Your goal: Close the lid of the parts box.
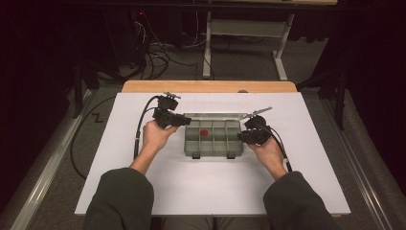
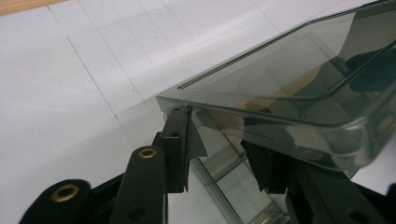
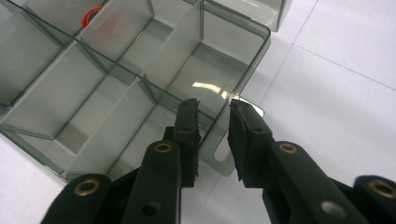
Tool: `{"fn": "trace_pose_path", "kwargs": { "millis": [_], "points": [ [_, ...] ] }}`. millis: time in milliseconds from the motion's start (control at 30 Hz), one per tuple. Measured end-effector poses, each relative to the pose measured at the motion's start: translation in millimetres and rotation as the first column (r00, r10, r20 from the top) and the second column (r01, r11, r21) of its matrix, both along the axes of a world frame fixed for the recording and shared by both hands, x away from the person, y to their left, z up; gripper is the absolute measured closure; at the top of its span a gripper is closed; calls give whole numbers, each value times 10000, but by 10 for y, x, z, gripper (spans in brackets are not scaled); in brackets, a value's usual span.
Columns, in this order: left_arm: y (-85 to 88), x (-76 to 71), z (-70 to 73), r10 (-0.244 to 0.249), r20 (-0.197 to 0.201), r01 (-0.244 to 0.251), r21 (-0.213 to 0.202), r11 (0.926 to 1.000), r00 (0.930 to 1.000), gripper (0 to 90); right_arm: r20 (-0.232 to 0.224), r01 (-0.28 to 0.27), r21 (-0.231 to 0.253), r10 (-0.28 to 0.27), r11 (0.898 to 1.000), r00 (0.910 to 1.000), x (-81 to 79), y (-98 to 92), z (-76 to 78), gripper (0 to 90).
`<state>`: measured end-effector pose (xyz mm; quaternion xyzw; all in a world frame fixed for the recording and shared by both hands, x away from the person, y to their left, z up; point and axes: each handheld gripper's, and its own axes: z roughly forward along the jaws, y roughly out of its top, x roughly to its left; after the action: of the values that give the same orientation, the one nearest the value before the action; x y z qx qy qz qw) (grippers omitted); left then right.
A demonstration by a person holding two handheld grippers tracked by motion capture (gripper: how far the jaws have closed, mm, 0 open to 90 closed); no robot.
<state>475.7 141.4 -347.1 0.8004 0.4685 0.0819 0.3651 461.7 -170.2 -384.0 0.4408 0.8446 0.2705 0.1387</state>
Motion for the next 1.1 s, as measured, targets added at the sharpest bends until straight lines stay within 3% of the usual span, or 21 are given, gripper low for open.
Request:
{"fn": "trace_pose_path", "kwargs": {
  "millis": [367, 533, 733, 1100],
  "points": [
    [-5, -17, -30, -69, 86, 68, 218, 9997, 9999, 621, 37, -227, 100, 227, 9997, 9997, -34, -10, 28, 723],
    [-16, -30, -36, -97, 97, 94, 330, 9994, 9999, 622, 279, -381, -40, 382, 9993, 9989, -103, -34, 92, 779],
    [-6, -48, -48, -119, 87, 117, 260, 9996, 9999, 625, 578, -502, 162, 492, 9986, 9971, -138, -110, 196, 877],
    [6, -99, -110, -190, 25, 190, 176, 9997, 9998, 627, 1042, -411, 456, 361, 9981, 9939, -136, -190, 364, 898]
  ]
}}
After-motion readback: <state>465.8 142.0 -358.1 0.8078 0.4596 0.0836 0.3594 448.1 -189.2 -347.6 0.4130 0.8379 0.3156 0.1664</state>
